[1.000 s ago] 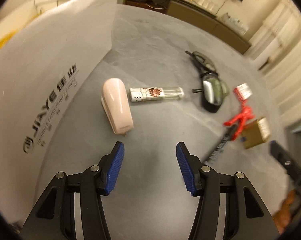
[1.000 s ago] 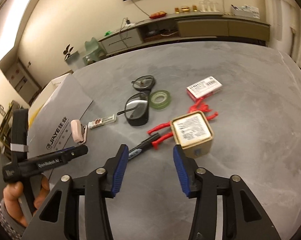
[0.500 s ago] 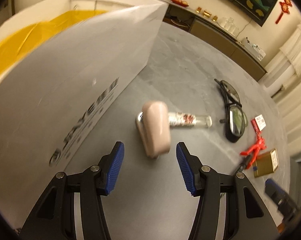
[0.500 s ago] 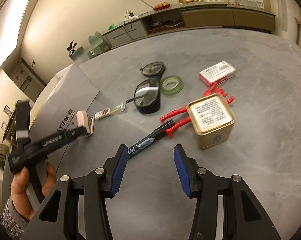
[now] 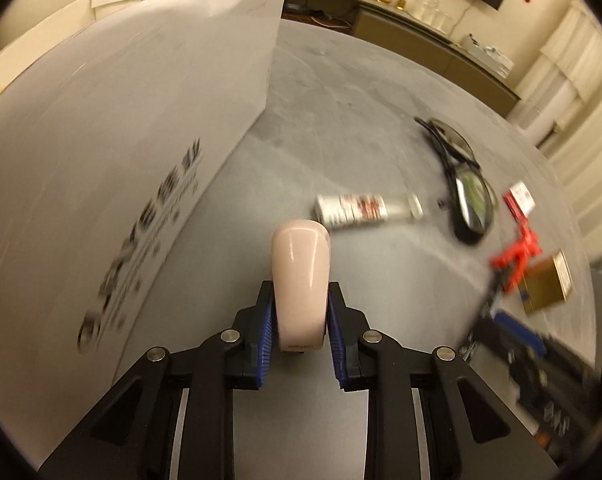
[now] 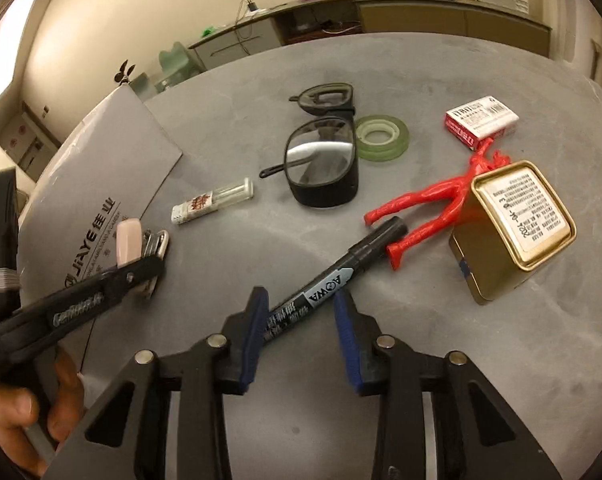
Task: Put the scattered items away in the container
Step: 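Close the right gripper on the black marker and lift it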
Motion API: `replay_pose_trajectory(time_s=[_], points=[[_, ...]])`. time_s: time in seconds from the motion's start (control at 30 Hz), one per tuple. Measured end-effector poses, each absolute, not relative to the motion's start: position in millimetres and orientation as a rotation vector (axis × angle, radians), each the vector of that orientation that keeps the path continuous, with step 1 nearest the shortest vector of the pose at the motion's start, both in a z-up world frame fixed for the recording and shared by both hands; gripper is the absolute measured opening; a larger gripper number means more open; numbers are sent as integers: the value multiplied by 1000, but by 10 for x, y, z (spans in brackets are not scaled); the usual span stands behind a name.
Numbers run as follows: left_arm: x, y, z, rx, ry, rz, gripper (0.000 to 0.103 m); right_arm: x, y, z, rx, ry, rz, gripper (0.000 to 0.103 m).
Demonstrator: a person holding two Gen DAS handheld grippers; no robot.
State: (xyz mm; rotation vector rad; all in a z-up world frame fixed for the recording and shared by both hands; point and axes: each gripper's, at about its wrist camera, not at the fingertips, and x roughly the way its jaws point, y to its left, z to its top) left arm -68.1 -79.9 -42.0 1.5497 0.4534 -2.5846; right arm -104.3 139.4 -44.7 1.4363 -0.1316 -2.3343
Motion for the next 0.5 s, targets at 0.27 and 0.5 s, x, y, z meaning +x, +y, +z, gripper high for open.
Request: replay_pose_trajectory(time_s=[0.27, 0.5], points=[[-435, -591, -410, 1546, 298, -2615, 40, -1016, 1741, -478, 1476, -266, -2291, 18], [-498, -621, -423, 1558, 320, -2659, 26, -916, 1552, -444, 1420, -87, -2351, 15]])
